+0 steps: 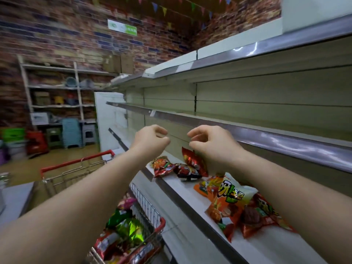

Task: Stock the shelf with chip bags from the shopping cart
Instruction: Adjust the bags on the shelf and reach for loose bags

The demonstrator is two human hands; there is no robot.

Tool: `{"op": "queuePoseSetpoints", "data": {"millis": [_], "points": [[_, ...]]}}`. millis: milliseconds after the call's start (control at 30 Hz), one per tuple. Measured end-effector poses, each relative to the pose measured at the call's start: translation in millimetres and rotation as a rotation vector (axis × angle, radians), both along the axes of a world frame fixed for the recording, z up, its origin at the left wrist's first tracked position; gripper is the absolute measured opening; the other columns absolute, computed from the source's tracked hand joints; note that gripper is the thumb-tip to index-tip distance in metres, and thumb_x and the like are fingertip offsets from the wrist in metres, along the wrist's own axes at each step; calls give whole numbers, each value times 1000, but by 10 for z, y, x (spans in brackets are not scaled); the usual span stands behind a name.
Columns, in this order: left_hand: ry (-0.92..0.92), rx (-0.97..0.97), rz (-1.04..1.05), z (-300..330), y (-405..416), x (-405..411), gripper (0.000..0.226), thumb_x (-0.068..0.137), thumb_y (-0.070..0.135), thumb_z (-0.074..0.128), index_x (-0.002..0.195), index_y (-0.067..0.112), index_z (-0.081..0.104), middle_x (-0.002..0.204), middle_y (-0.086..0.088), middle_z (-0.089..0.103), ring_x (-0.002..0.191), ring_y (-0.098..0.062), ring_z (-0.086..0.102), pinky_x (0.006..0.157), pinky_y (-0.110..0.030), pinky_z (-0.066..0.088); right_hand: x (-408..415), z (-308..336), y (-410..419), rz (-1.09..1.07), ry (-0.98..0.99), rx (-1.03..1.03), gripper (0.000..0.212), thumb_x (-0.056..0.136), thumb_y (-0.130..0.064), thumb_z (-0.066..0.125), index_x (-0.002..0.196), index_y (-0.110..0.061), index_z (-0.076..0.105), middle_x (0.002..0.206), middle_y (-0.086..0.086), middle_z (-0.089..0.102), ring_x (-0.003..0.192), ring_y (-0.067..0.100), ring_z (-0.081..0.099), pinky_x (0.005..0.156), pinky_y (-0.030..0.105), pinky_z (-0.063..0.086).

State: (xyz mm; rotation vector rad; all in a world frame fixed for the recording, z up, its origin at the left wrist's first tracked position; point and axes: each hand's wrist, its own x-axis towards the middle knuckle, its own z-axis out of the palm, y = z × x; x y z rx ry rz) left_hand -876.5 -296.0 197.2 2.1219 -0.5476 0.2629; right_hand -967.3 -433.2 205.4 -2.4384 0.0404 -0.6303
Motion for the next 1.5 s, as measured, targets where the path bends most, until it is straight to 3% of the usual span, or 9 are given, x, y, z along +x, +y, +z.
{"op": "queuePoseSetpoints", "data": {"millis": [100,433,567,733,833,1033,1100,1233,1500], "points": [[28,-1,21,-112,337,236,20,92,22,57,113,20,60,99,2,60,87,-13,56,72,-26,44,307,-91,276,31,33,-13,26,89,-19,57,115,-22,61,101,-6,61,98,10,58,82,22,44],[157,44,97,-517,1510,1466,23,93,20,57,115,16,60,86,9,57,86,-13,57,73,-26,47,1719,-585,1220,109,198,15,28,87,-20,58,115,-22,62,111,-2,65,102,16,60,90,29,48],[267,72,121,-847,1741,1897,22,93,22,58,115,18,60,109,-3,60,97,-19,57,83,-32,49,2161,-924,1398,142,279,30,27,88,-23,58,116,-22,61,110,-2,64,100,11,58,84,23,45],[409,99,160,-1423,1772,2339,9,92,23,61,100,22,60,112,-4,61,100,-21,59,85,-35,52,2627,-1413,1455,154,422,94,26,88,-22,60,113,-22,62,109,-1,64,100,13,60,87,27,48],[501,121,180,-1768,1722,2570,16,92,24,61,106,18,62,108,-3,63,98,-19,60,89,-35,51,2921,-1722,1414,184,499,115,28,88,-22,60,116,-20,61,109,-1,63,102,14,59,86,28,48],[682,182,290,-2464,1637,2976,28,94,24,58,120,14,58,96,-3,60,74,-17,56,65,-29,49,3636,-2468,1236,268,658,157,30,88,-20,61,119,-19,61,115,-2,61,108,15,57,91,26,45],[756,179,348,-2687,1603,3108,31,93,24,59,122,13,57,100,-5,61,81,-20,58,75,-33,52,3896,-2753,1157,309,725,147,32,89,-21,61,121,-19,60,119,-3,61,107,14,58,92,26,46],[845,215,435,-3134,1548,3370,35,92,25,58,125,12,57,121,-10,62,104,-25,60,91,-32,50,4339,-3292,1058,343,858,146,33,89,-21,61,121,-18,59,117,0,62,105,16,58,89,28,47],[998,369,461,-3931,1509,3653,44,94,23,56,136,13,47,121,-13,60,87,-22,61,75,-30,53,4646,-4273,1182,421,1110,218,35,88,-14,59,123,-12,56,95,2,60,81,13,53,69,22,41]]}}
